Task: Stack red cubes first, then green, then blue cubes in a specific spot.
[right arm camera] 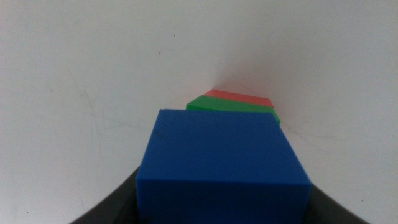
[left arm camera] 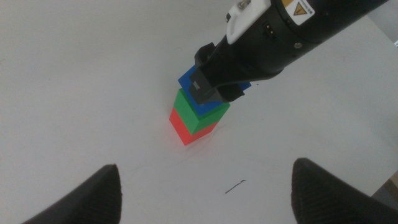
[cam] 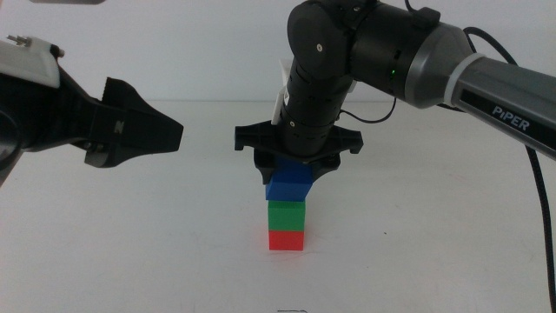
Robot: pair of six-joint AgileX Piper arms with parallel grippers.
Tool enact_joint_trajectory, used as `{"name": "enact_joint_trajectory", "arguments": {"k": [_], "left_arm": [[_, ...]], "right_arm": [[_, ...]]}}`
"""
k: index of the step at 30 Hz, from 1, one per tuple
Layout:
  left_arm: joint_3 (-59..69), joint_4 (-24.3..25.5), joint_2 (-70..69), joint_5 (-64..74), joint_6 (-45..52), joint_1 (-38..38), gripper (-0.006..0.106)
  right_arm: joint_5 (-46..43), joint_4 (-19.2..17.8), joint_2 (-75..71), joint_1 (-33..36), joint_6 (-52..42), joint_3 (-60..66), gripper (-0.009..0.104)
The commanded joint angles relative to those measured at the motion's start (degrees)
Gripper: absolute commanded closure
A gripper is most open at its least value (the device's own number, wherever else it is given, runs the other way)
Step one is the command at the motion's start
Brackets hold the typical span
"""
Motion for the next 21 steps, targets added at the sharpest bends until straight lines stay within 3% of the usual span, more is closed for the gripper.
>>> {"name": "enact_joint_trajectory", "arguments": {"k": [1, 6, 10, 11, 12, 13, 21], "left_arm": [[-1.5, -2.2, -1.0, -2.8, -0.2, 0.1, 0.007], [-1.5, -2.2, -1.0, -2.8, -0.2, 0.1, 0.007], [-1.5, -2.2, -1.0, -2.8, -0.2, 0.1, 0.007], [-1.5, -2.2, -1.0, -2.8, -0.2, 0.1, 0.007], [-1.5, -2.2, -1.0, -2.8, -0.2, 0.1, 0.007], [-1.5, -2.2, -1.0, -2.8, -0.2, 0.1, 0.007], [-1.5, -2.2, -1.0, -2.8, -0.2, 0.1, 0.007]], "right_arm": [[3.4, -0.5, -3.1, 0.1, -0.1, -1.4, 0.096], [3.4, -0.5, -2.7, 0.1, -0.1, -1.4, 0.095], [3.4, -0.4, -2.1, 0.1, -0.1, -1.4, 0.088], [3.4, -0.4, -2.0, 0.1, 0.4, -1.4, 0.075], [3.4, -0.4, -2.0, 0.1, 0.4, -1.4, 0.071], [3.3, -0.5, -2.0, 0.1, 0.4, -1.4, 0.039], [3.3, 0.0, -3.5, 0.1, 0.0, -1.8, 0.031]]}}
